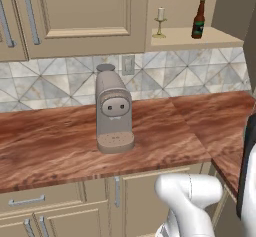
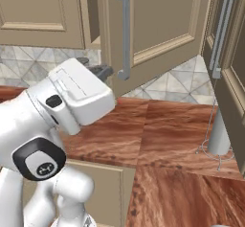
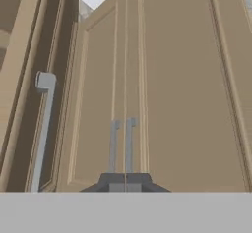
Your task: Get the candle and the beer from the cabinet and move them to the dining counter.
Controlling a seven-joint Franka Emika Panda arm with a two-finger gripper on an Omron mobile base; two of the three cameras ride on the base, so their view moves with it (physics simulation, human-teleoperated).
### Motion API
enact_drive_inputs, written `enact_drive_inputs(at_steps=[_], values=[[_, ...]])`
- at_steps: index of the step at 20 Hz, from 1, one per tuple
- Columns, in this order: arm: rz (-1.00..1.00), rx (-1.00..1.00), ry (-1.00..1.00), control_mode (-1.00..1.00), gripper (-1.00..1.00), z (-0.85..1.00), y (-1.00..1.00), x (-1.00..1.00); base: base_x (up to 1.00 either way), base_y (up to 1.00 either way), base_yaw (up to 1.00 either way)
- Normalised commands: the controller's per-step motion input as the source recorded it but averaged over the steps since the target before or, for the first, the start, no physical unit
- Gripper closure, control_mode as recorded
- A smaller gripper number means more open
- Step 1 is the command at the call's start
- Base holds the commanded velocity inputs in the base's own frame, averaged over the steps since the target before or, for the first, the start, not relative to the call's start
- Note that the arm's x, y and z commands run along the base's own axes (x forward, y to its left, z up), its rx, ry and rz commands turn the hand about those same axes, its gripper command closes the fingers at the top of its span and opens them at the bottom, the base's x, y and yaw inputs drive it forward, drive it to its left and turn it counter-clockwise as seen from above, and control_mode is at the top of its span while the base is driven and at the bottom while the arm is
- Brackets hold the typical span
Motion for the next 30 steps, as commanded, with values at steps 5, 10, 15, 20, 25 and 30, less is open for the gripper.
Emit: enact_drive_inputs(at_steps=[5, 10, 15, 20, 25, 30], values=[[0.03, -0.1, -0.03, -1.0, 1.0, -0.01, 0.95, -0.76, 0.0, 0.0, 0.0], [0.01, 0.0, 0.0, -1.0, 1.0, 0.04, 0.83, -0.07, 0.0, 0.0, 0.0], [0.01, 0.0, 0.0, -1.0, 1.0, 0.12, 0.77, 0.0, 0.0, 0.0, 0.0], [0.0, 0.0, 0.0, -1.0, 1.0, 0.04, 0.61, 0.23, 0.0, 0.0, 0.0], [-0.12, 0.03, 0.02, -1.0, 1.0, 0.02, 0.14, 0.8, 0.0, 0.0, 0.0], [-0.35, 0.05, 0.08, -1.0, 1.0, 0.0, 0.0, 0.98, 0.0, 0.0, 0.0]])
